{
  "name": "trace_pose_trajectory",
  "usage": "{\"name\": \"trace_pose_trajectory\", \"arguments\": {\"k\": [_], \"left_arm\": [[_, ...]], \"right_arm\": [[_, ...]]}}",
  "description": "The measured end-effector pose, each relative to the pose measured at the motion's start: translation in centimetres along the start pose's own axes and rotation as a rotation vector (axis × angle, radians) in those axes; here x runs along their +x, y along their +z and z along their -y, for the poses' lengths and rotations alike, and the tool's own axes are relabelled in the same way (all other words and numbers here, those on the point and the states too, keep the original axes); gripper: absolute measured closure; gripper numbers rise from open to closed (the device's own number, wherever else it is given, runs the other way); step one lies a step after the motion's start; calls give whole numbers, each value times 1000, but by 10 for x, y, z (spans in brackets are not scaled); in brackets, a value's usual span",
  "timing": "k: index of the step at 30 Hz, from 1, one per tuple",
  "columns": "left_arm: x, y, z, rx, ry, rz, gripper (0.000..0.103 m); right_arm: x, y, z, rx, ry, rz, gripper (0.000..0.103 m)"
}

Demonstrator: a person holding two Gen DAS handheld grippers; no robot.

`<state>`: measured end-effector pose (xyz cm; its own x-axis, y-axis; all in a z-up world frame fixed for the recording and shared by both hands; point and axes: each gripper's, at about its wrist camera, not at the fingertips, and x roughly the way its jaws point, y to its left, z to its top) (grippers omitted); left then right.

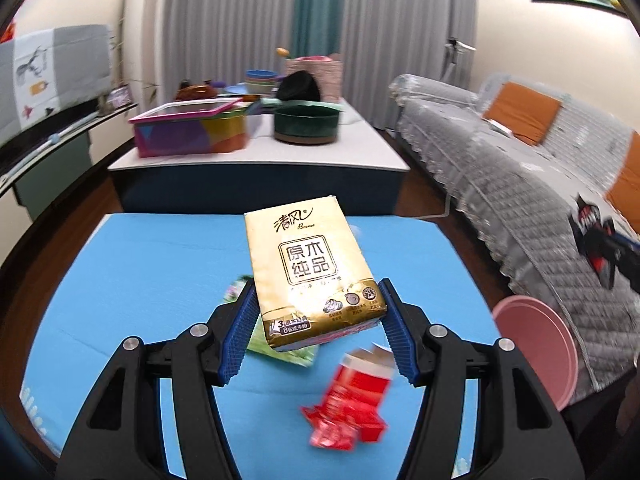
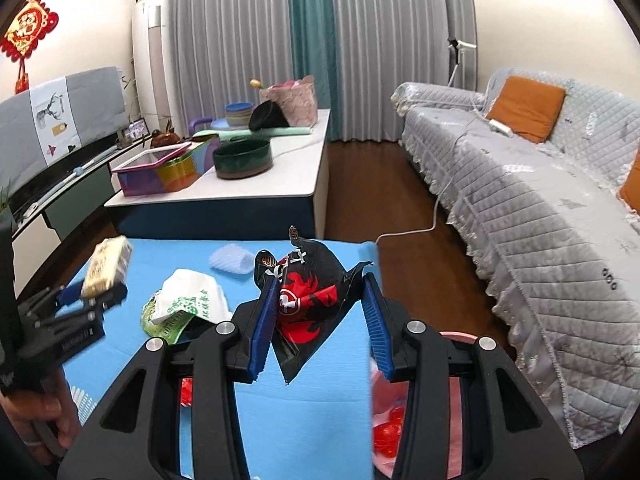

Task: Collect trash
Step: 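Lift tissue pack with left tool while right tool carries wrapper over pink bucket, then open left tool over bucket while right tool releases wrapper inside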

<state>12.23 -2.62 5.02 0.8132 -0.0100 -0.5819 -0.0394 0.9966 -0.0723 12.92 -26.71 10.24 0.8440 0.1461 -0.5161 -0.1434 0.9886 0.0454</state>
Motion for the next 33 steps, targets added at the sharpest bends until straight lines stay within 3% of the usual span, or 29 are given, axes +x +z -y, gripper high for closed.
{"name": "trace_pose_trajectory", "arguments": {"k": [8,33], "left_arm": [[-6,-16,39,82,-72,23,45],[7,-34,124,178,-219,2,45]], "right_arm": [[1,-35,28,64,-52,-5,61],[-23,-65,112,168,-218,-15,60]]}}
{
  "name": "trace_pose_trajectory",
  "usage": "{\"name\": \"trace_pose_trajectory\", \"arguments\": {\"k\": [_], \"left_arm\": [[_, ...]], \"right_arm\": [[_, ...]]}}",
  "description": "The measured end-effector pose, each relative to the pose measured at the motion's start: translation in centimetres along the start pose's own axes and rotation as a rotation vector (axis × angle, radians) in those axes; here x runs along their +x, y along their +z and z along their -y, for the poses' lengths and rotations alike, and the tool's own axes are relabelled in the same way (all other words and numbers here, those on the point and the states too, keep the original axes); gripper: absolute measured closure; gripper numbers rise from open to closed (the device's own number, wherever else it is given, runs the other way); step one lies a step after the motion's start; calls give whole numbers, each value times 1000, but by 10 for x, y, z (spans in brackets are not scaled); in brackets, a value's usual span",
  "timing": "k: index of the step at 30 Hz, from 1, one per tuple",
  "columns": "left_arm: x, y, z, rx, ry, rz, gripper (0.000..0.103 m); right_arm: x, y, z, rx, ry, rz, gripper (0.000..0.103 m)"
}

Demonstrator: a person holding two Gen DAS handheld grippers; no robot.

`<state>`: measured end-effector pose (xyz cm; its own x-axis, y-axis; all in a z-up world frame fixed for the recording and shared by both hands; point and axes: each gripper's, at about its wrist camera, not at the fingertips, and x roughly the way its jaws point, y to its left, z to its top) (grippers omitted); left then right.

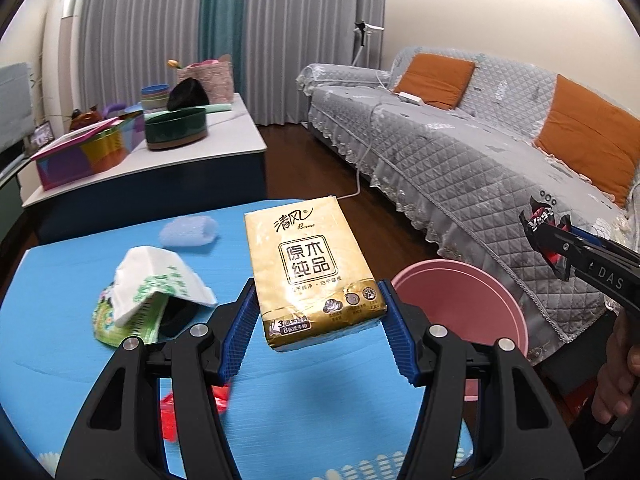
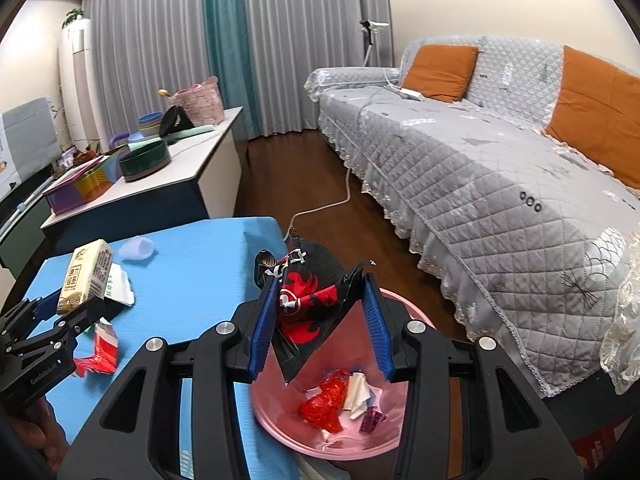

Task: Collect trash
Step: 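Open left tool over bucket while right tool releases wrapper inside, then move left tool to white paper wrapper while right tool approaches red-white packet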

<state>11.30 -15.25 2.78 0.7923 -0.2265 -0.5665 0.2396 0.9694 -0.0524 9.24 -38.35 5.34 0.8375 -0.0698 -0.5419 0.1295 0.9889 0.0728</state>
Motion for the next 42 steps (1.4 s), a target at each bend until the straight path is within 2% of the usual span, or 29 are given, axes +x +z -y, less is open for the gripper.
{"name": "trace_pose_trajectory", "arguments": {"k": [18,32,35,36,38,42], "left_arm": [[30,-9,57,86,-123,-14,45],[49,-17,94,148,-195,-63,45],[50,-17,101,169,-203,-65,41],[49,-17,102,172,-205,-61,35],[49,-16,101,167,-207,-55,34],[46,-14,95,151,-201,-52,34]], "right_arm": [[1,-10,46,45,-62,-23,60],[15,-19,61,47,-67,-62,60],[19,-20,61,45,-65,-80,59],[20,-20,62,47,-76,-83,55],[21,-20,64,54,-86,-83,51],[20,-18,67,82,-86,-75,51]]}}
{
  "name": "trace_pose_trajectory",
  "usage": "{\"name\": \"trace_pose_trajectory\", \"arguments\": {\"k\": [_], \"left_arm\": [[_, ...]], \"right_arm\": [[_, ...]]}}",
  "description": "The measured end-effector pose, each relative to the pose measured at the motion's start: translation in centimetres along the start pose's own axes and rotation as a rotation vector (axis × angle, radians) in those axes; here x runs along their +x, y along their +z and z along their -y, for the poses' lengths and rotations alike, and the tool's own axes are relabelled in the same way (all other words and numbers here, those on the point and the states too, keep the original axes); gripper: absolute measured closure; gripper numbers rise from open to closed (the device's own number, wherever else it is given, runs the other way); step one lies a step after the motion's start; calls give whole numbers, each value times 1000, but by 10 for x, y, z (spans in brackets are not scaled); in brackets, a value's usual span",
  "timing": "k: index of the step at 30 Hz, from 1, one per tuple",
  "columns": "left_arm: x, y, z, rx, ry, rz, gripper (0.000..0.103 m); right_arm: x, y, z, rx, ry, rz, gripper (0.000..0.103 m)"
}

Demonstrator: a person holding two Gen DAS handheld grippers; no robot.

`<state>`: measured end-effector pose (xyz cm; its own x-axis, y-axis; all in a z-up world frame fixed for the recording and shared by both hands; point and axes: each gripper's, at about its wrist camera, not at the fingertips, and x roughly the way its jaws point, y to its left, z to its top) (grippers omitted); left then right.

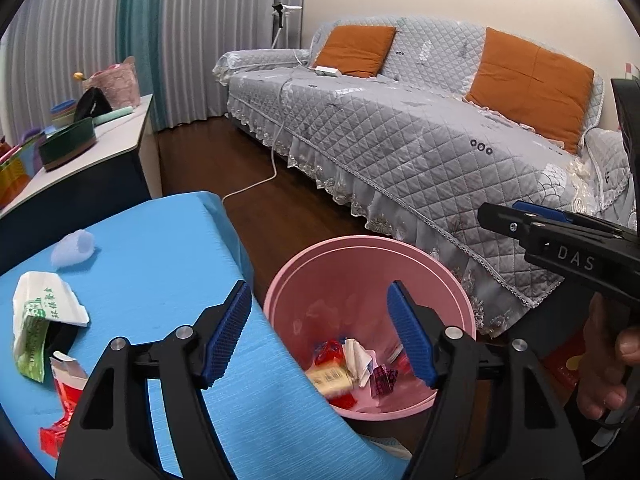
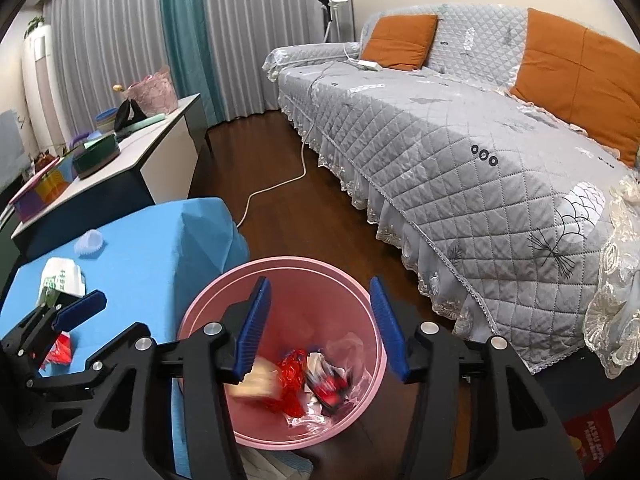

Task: Collect trash
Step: 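Move left tool to white paper wrapper while right tool approaches red-white packet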

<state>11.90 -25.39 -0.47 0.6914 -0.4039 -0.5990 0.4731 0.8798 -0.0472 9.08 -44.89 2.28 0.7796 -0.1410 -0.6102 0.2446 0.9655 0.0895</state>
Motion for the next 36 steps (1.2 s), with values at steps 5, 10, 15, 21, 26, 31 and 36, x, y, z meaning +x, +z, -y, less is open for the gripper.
{"name": "trace_pose_trajectory", "arguments": {"k": [5,10,15,21,26,31,36], "left_arm": [[-11,1,-12,-24,15,14,34],[-26,1,-31,-54,43,37,34],[-43,0,-54,-89,76,55,34],[-68,-5,-93,-144,137,81,34],[-84,-12,-125,-193,191,92,34],[-95,-22,-157,-243,245,89,35],[-100,-35,-191,-297,312,77,35]], "right_arm": [[-2,1,-9,-7,11,8,51],[-8,3,-27,-19,32,30,51],[-12,6,-52,-29,69,49,51],[-16,5,-94,-62,137,65,51],[-17,0,-132,-95,220,60,55],[-12,-9,-173,-141,309,31,59],[-2,-20,-209,-177,378,-18,61]]}}
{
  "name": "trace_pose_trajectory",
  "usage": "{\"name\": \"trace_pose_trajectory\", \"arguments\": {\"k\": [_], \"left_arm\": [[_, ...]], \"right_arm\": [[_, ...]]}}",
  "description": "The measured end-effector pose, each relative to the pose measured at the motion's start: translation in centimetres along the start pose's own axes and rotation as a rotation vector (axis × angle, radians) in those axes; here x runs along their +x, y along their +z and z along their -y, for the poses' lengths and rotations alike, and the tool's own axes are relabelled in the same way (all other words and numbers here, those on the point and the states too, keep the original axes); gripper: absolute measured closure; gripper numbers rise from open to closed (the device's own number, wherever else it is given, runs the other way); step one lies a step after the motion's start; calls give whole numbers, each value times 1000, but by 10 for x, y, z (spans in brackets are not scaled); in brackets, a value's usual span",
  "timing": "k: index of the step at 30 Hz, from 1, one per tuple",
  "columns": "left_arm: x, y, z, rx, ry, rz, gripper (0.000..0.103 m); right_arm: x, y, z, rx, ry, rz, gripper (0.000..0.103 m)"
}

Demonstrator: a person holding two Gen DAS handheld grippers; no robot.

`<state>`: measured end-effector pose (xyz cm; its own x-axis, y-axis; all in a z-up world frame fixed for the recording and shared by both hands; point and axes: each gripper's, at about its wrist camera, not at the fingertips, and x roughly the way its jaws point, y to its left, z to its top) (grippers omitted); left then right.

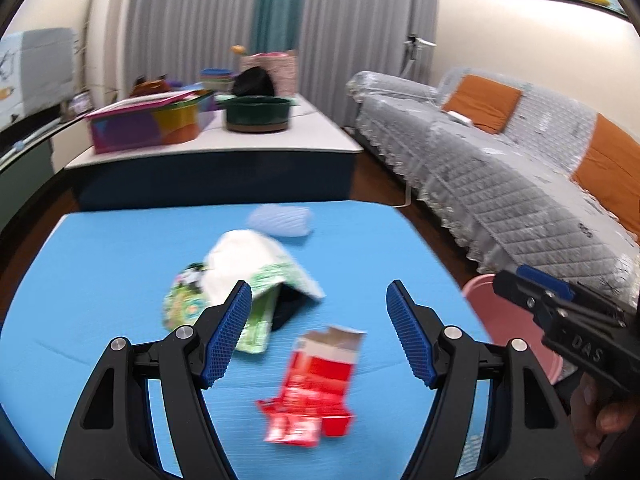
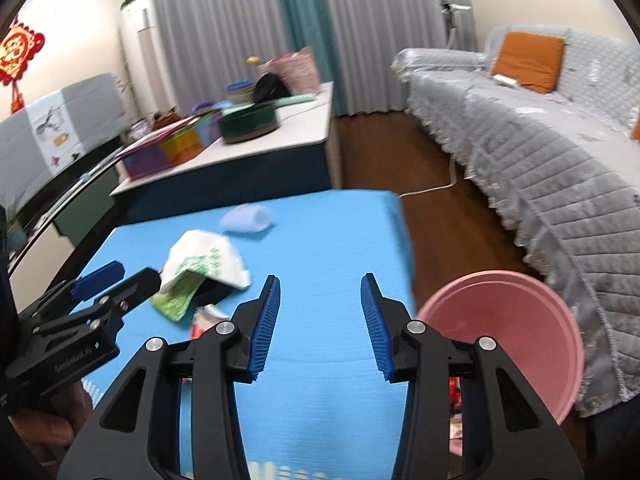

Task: Collect trash
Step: 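Move left tool to white paper wrapper while right tool approaches red-white packet, then close left tool on white paper wrapper while right tool grasps red-white packet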

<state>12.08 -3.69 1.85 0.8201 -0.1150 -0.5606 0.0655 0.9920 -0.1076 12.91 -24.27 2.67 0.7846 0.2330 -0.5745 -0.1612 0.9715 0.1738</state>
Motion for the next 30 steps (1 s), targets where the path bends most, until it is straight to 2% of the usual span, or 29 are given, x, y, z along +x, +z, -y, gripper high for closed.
{"name": "trace_pose_trajectory", "arguments": {"k": [6,11,19,30], "left_arm": [[9,-7,-39,-57,81,-30,35],[20,-12,-61,-87,121,-62,35],[46,-22,-61,-48,149,-131,35],[77,-19,-58,0,194,-148,35]], "right_arm": [[29,-9,-32,-40,74,-68,62],[57,-19,-52,-69,123,-137,62],[92,-26,-66,-63,171,-227,61],[117,-26,-67,-57,229,-292,61]]}}
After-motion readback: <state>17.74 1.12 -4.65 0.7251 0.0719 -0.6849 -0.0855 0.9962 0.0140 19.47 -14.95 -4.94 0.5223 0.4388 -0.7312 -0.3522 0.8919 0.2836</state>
